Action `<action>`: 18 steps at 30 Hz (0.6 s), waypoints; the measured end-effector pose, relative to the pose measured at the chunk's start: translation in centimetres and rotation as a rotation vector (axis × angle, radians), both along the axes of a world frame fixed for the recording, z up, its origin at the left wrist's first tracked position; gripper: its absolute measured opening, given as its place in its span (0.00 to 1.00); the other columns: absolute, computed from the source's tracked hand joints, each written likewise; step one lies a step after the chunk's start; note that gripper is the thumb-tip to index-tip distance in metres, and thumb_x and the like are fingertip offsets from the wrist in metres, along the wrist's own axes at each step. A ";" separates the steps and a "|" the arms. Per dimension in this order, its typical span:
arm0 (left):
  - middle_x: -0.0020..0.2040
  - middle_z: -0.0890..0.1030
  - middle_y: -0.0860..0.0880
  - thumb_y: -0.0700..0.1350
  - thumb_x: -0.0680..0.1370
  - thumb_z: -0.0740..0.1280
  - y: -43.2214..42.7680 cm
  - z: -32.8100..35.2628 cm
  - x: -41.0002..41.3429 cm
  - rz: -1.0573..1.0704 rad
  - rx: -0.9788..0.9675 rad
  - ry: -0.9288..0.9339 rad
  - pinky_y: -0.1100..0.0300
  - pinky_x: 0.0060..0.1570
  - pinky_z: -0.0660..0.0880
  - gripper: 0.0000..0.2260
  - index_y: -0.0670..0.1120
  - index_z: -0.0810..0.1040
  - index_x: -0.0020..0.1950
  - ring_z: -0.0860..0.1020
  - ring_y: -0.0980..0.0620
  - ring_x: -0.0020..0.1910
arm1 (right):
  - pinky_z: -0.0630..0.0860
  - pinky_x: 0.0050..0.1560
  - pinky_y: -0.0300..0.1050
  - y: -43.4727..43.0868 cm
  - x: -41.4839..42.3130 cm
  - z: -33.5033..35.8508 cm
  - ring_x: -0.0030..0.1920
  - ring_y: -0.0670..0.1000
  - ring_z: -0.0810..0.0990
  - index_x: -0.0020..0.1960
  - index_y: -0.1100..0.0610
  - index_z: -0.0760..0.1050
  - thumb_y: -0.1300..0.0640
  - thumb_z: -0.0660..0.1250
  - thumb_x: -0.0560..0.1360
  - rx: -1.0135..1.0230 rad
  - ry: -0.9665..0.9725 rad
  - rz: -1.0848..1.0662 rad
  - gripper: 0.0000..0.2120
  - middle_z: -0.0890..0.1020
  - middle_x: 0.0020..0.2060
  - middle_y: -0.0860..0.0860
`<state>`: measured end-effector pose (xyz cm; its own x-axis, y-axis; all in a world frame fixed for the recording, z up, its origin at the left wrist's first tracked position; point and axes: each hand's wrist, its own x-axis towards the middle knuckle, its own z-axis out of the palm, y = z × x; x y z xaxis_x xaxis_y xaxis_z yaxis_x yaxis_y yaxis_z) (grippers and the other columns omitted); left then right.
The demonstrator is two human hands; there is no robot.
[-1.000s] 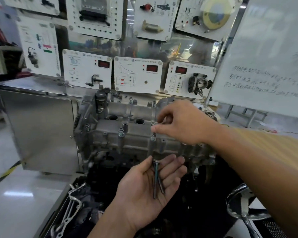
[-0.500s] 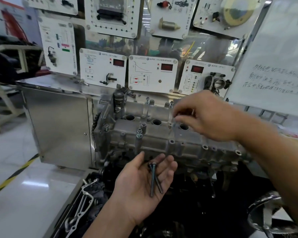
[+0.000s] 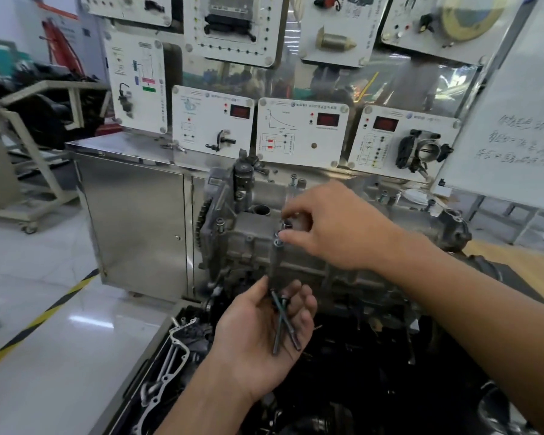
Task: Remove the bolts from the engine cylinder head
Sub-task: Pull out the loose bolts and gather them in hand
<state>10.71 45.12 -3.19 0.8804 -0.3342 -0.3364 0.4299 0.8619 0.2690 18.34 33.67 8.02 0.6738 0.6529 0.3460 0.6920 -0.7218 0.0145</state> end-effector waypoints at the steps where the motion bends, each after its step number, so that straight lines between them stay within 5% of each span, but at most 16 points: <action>1: 0.42 0.82 0.41 0.55 0.83 0.58 0.2 -0.1 0.0 0.005 -0.001 -0.001 0.59 0.30 0.80 0.22 0.37 0.80 0.50 0.82 0.44 0.32 | 0.76 0.45 0.43 0.6 0.4 -0.1 0.40 0.42 0.75 0.58 0.49 0.81 0.43 0.69 0.76 -0.094 -0.004 0.011 0.14 0.76 0.39 0.40; 4: 0.41 0.83 0.40 0.54 0.84 0.56 0.9 -0.1 0.3 0.013 0.021 -0.014 0.58 0.30 0.80 0.23 0.36 0.80 0.50 0.83 0.43 0.33 | 0.79 0.51 0.54 1.9 1.0 0.7 0.49 0.53 0.80 0.52 0.52 0.81 0.45 0.68 0.77 -0.300 -0.004 0.035 0.11 0.81 0.46 0.48; 7: 0.42 0.84 0.39 0.53 0.84 0.54 1.8 -0.3 0.7 0.032 0.061 -0.045 0.59 0.29 0.80 0.22 0.36 0.80 0.52 0.83 0.43 0.33 | 0.75 0.49 0.46 2.1 0.9 1.9 0.46 0.50 0.78 0.49 0.55 0.80 0.48 0.66 0.79 -0.410 -0.059 0.139 0.11 0.79 0.42 0.47; 12: 0.47 0.84 0.39 0.49 0.84 0.54 2.7 -0.1 1.0 0.063 0.099 -0.045 0.57 0.34 0.82 0.21 0.35 0.79 0.58 0.84 0.42 0.37 | 0.70 0.38 0.34 1.2 -0.7 6.1 0.36 0.45 0.75 0.48 0.56 0.82 0.50 0.68 0.78 -0.107 0.108 0.343 0.10 0.79 0.36 0.44; 15: 0.47 0.82 0.39 0.47 0.82 0.56 2.8 0.2 0.7 0.072 0.079 -0.065 0.55 0.37 0.82 0.17 0.37 0.80 0.54 0.83 0.42 0.40 | 0.75 0.40 0.38 3.2 -2.3 3.8 0.37 0.46 0.79 0.45 0.55 0.83 0.49 0.66 0.79 -0.289 0.281 0.371 0.12 0.83 0.37 0.48; 18: 0.43 0.80 0.41 0.48 0.81 0.59 3.1 0.3 0.2 0.058 0.044 -0.070 0.57 0.34 0.81 0.15 0.39 0.80 0.49 0.81 0.45 0.37 | 0.78 0.45 0.52 5.1 -1.9 0.3 0.39 0.52 0.79 0.44 0.56 0.81 0.48 0.65 0.79 -0.381 0.217 0.249 0.13 0.83 0.38 0.52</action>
